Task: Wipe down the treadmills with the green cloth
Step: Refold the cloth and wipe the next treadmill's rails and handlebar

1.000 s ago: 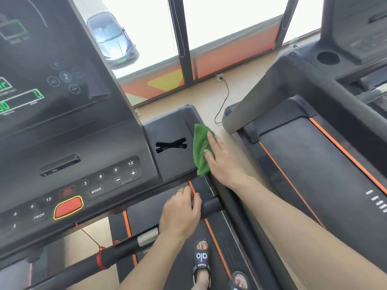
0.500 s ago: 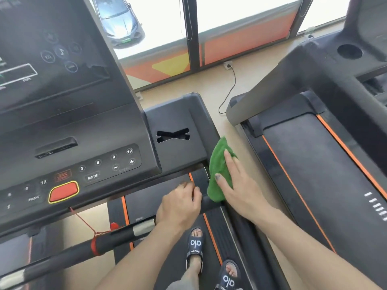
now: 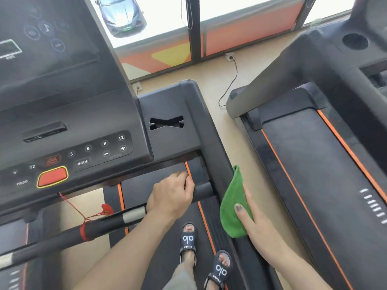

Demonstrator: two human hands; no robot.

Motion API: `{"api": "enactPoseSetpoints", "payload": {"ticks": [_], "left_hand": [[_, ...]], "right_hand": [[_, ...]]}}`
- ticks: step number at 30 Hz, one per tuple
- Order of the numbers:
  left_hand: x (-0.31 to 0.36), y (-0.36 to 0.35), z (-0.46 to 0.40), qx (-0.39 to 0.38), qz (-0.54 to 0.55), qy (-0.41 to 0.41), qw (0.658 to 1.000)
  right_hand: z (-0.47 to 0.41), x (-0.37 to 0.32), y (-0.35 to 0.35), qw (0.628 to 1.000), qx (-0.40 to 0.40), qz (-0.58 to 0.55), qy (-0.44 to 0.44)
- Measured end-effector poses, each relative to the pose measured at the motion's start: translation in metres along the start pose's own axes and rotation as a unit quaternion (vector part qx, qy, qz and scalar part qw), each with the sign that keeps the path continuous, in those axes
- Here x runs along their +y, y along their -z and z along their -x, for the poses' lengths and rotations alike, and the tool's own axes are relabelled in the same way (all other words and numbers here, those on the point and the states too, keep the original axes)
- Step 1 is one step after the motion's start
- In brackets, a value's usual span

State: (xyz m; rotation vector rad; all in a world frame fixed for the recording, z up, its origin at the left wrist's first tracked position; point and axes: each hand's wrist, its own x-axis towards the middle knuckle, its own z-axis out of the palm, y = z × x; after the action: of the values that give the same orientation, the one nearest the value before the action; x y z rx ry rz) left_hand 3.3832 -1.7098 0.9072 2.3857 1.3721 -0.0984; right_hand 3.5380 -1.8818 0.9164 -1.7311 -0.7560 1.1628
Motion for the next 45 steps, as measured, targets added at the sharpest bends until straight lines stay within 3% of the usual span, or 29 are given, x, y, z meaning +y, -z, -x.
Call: {"api": "enactPoseSetpoints", "payload": {"ticks": [2, 5, 10, 12, 15, 18, 21, 25, 29, 31, 35, 36, 37, 39, 42, 43, 45], "left_hand": [[0.000, -0.002, 0.001, -0.001, -0.005, -0.002, 1.000], [0.003, 0.002, 0.003, 0.008, -0.010, -0.003, 1.000], [0.002, -0.001, 0.003, 0.027, -0.007, 0.003, 1.000], [0.002, -0.001, 0.003, 0.026, -0.004, 0.008, 1.000], [0.002, -0.001, 0.005, 0.035, 0.006, 0.011, 0.999], [0.000, -0.003, 0.004, 0.042, 0.006, 0.007, 0.999], [-0.001, -0.004, 0.004, 0.048, 0.013, 0.000, 0.999], [0.000, 0.001, 0.006, 0.062, 0.030, 0.016, 0.997], [-0.005, -0.001, 0.011, 0.080, 0.033, 0.017, 0.996], [-0.007, -0.002, 0.012, 0.083, 0.028, 0.011, 0.996], [-0.003, -0.001, 0.014, 0.079, 0.037, 0.023, 0.996], [-0.002, -0.001, 0.014, 0.079, 0.036, 0.022, 0.996], [-0.002, -0.002, 0.013, 0.081, 0.035, 0.019, 0.996], [-0.003, -0.005, 0.011, 0.090, 0.033, 0.011, 0.995], [-0.006, -0.009, 0.010, 0.107, 0.034, 0.004, 0.994], [-0.005, -0.009, 0.010, 0.110, 0.034, 0.004, 0.993], [-0.005, -0.008, 0.010, 0.110, 0.033, 0.002, 0.993]], "right_hand": [[0.016, 0.007, 0.002, 0.998, -0.006, 0.056, 0.005], [-0.041, -0.014, -0.001, 0.995, -0.011, 0.101, 0.019], [-0.141, -0.056, -0.008, 0.995, -0.023, 0.074, 0.059], [-0.121, -0.045, -0.009, 0.991, -0.021, 0.109, 0.078], [-0.029, -0.005, -0.009, 0.963, 0.015, 0.251, 0.100], [0.048, 0.025, -0.015, 0.866, 0.070, 0.459, 0.184], [0.040, 0.026, -0.016, 0.781, 0.050, 0.583, 0.219], [0.004, -0.008, -0.042, 0.687, 0.028, 0.702, 0.183], [0.026, -0.006, -0.051, 0.583, -0.019, 0.798, 0.151], [0.062, 0.012, -0.050, 0.504, -0.102, 0.844, 0.150], [0.104, 0.035, -0.059, 0.242, -0.293, 0.914, 0.143], [0.095, 0.034, -0.061, 0.205, -0.318, 0.914, 0.149], [0.079, 0.032, -0.065, 0.202, -0.323, 0.912, 0.154], [0.045, 0.018, -0.075, 0.239, -0.274, 0.919, 0.150], [0.011, -0.003, -0.087, 0.404, -0.176, 0.882, 0.166], [0.009, -0.007, -0.086, 0.441, -0.159, 0.865, 0.179], [0.013, -0.008, -0.075, 0.455, -0.153, 0.853, 0.206]]}}
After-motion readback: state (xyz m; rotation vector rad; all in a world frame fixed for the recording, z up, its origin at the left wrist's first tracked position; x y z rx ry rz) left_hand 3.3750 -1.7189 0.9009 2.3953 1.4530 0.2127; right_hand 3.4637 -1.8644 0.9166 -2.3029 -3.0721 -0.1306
